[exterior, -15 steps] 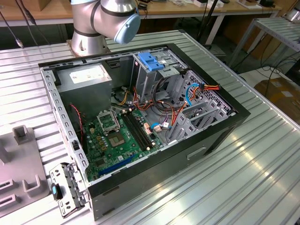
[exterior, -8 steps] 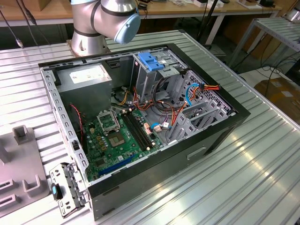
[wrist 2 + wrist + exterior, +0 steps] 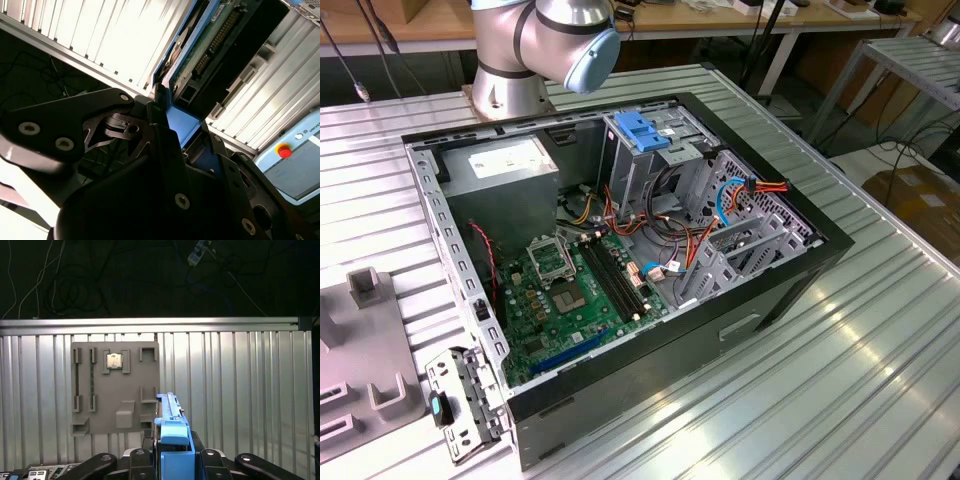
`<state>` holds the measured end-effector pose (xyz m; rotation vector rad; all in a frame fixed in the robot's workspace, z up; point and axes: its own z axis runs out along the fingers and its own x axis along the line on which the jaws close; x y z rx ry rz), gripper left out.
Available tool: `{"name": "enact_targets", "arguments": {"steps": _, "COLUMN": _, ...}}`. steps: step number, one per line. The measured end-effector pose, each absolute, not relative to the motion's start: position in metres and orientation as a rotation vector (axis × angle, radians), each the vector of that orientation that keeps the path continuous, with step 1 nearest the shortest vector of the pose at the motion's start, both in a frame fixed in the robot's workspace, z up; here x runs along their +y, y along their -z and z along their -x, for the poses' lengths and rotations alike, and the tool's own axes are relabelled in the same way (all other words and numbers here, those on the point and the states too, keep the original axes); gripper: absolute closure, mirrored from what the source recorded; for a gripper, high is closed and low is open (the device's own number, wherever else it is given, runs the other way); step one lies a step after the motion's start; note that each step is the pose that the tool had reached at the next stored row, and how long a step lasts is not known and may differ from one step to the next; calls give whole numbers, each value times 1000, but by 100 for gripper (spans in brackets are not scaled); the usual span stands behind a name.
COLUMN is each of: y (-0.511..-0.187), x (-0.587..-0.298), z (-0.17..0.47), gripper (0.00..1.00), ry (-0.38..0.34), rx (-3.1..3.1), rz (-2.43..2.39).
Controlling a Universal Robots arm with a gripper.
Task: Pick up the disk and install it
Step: 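Pick up the disk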
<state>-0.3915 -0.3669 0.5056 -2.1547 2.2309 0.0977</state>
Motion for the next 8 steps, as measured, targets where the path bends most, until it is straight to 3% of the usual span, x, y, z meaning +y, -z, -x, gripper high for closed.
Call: {"name": "enact_targets", "arguments": {"steps": 8, "y": -505, "x": -367, "z": 384, "gripper": 63, "ry": -98, "rx": 2231, "rz": 2155}}
